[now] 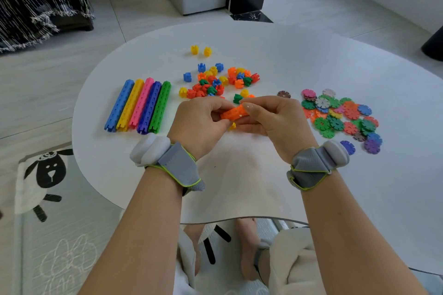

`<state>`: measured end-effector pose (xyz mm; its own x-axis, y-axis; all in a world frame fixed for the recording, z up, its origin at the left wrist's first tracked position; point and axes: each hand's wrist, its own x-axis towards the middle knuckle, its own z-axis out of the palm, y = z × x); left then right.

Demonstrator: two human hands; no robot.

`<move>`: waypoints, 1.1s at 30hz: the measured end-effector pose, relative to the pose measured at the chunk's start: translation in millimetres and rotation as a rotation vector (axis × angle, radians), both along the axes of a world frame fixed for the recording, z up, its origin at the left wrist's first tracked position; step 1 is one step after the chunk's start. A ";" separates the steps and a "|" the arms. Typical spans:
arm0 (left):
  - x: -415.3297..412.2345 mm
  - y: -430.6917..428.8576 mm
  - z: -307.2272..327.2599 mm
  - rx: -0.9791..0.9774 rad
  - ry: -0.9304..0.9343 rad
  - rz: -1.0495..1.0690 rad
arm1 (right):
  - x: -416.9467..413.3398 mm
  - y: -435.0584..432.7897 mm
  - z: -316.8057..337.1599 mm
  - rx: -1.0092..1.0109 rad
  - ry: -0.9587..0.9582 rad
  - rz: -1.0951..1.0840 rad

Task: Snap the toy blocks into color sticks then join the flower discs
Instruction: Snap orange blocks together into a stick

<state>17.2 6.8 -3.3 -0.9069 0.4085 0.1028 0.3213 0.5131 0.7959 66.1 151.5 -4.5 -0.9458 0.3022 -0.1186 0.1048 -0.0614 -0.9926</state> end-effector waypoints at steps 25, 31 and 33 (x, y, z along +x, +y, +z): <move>6.2 26.0 0.7 -0.108 0.115 -0.038 | 7.2 30.2 -7.9 0.307 -0.021 -0.043; -0.2 23.5 -4.6 -0.178 0.095 -0.004 | 4.3 46.7 -27.9 0.817 -0.154 -0.146; -1.6 23.0 -5.8 -0.183 0.088 0.003 | 5.0 45.1 -28.5 0.882 -0.208 -0.108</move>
